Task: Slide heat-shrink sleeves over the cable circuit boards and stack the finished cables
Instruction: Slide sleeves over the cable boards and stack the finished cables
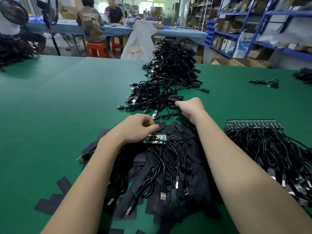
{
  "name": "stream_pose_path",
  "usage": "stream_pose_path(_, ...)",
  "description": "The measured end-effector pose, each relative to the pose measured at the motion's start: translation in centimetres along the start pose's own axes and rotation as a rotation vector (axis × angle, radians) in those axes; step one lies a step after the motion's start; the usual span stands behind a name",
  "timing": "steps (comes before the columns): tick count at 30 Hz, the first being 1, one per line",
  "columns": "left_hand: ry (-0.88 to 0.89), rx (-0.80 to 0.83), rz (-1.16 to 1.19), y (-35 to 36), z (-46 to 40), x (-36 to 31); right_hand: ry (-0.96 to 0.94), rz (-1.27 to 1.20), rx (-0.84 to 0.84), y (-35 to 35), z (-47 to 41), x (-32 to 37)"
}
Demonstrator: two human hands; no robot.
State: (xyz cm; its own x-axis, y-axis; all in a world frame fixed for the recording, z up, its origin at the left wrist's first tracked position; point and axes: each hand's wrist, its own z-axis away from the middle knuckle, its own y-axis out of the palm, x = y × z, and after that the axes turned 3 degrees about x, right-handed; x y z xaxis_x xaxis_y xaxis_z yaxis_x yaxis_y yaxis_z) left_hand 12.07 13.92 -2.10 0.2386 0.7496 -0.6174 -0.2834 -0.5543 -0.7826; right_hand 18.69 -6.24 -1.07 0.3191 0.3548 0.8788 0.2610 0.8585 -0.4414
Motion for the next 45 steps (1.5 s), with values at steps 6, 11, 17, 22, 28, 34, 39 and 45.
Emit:
stream_pose_path(6, -0.003, 0.007, -0.020, 0.1, 0.1, -0.2, -0.172, 0.600, -0.009, -1.5, 1.5, 1.7)
stream_pose_path(11, -0.010, 0.009, -0.028, 0.2, 0.1, -0.4, -0.366, 0.732, 0.180, 0.8, 2.0, 1.8)
stream_pose_path(17, -0.009, -0.002, -0.023, 0.3, 0.1, -0.4, -0.407, 0.615, 0.139, 5.0, 0.5, 1.8)
stream_pose_path(22, -0.011, 0.000, -0.041, 0.5, -0.1, -0.4, -0.387, 0.444, 0.216, 7.4, -0.6, 2.3)
stream_pose_path(28, -0.002, 0.009, -0.043, 0.4, -0.1, -0.4, -0.391, 0.313, 0.258, 6.9, -0.5, 1.8)
stream_pose_path(34, 0.000, 0.016, -0.054, 0.4, 0.1, -0.5, -0.401, 0.218, 0.287, 3.2, 1.1, 0.4)
stream_pose_path(39, 0.008, 0.046, -0.040, 0.1, 0.2, -0.5, -0.442, 0.290, 0.308, -1.2, 4.3, -0.9)
stream_pose_path(45, 0.049, 0.087, -0.072, 0.1, 0.1, -0.7, -0.403, 0.387, 0.398, -3.4, 8.6, -2.2)
